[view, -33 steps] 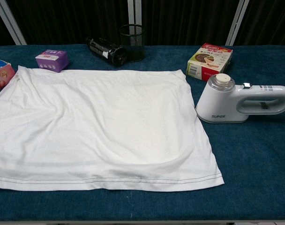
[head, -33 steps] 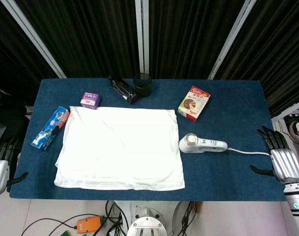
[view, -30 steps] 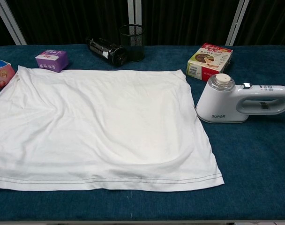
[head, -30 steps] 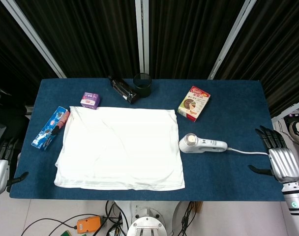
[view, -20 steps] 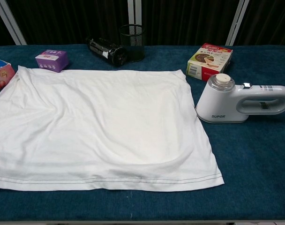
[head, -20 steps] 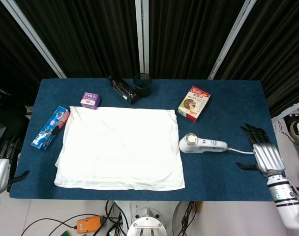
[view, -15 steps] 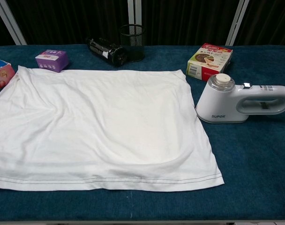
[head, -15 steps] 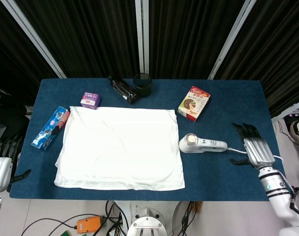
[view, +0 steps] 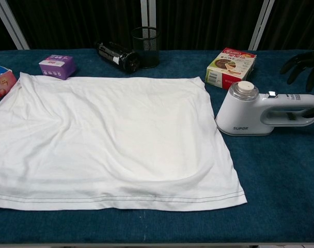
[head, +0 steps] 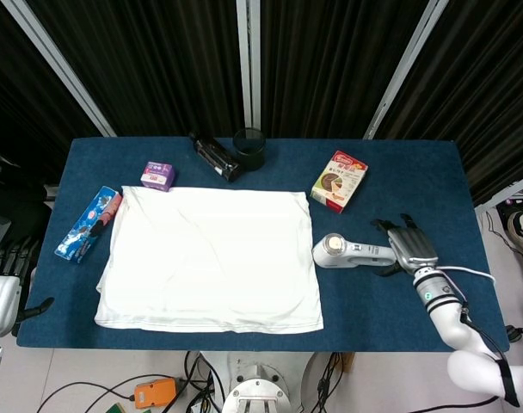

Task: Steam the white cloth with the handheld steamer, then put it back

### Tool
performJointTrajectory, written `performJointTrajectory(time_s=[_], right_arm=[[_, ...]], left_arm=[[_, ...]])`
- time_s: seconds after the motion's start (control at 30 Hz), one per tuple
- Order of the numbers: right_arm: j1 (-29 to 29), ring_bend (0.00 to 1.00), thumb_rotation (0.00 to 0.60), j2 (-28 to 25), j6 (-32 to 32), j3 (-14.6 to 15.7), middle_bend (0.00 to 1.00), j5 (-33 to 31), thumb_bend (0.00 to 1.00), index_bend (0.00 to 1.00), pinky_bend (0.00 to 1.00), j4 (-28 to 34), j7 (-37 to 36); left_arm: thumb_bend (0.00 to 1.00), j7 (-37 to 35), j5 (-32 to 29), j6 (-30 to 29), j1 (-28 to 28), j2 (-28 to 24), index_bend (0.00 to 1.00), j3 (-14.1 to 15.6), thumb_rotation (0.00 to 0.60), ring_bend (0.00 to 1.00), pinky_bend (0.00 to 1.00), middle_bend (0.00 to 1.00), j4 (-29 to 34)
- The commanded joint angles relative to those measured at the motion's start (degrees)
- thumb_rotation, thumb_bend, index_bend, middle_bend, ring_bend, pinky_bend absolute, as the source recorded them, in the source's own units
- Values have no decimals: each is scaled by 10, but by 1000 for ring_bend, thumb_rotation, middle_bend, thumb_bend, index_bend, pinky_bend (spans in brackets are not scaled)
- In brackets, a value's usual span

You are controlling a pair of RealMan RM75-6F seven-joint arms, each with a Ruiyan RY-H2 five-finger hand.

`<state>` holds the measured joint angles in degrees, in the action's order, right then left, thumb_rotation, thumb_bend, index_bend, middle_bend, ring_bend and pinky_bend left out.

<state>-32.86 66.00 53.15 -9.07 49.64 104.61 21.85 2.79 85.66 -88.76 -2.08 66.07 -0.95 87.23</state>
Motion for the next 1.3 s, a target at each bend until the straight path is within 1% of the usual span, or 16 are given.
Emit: performJointTrajectory(time_s=[0.03,0.2,0.33,0.53,0.73,1.17,1.3], right_arm=[[-13,423,600,11,-2,3,350,-15,0,297,0,-5,14],[-29,482,600,21,-4,7,423,-35,0,376,0,-10,26],[-41,506,600,29,-6,10,437,-50,0,391,0,-14,31],[-54,514,600,37,-12,19,455,-58,0,418,0,-23,35],[-59,514,600,39,-14,25,483,-69,0,483,0,-27,30],[-76,524,600,35,-43,34,522,-94,0,506,0,-34,9],[-81,544,600,32,-57,36,532,-101,0,518,0,-37,-4]], left_arm=[[0,0,1,0,1,0,44,0,600,0,0,35,0],[0,-1,0,0,3,-1,44,0,600,0,0,36,-1],[0,-2,-1,0,5,0,45,0,600,0,0,36,-3],[0,-3,-2,3,6,1,45,0,600,0,0,35,-4],[0,-4,-4,5,8,2,44,-1,600,0,0,36,-5],[0,-4,-5,10,7,5,44,-2,600,0,0,36,-7],[0,-4,-6,12,7,7,44,-3,600,0,0,36,-9]])
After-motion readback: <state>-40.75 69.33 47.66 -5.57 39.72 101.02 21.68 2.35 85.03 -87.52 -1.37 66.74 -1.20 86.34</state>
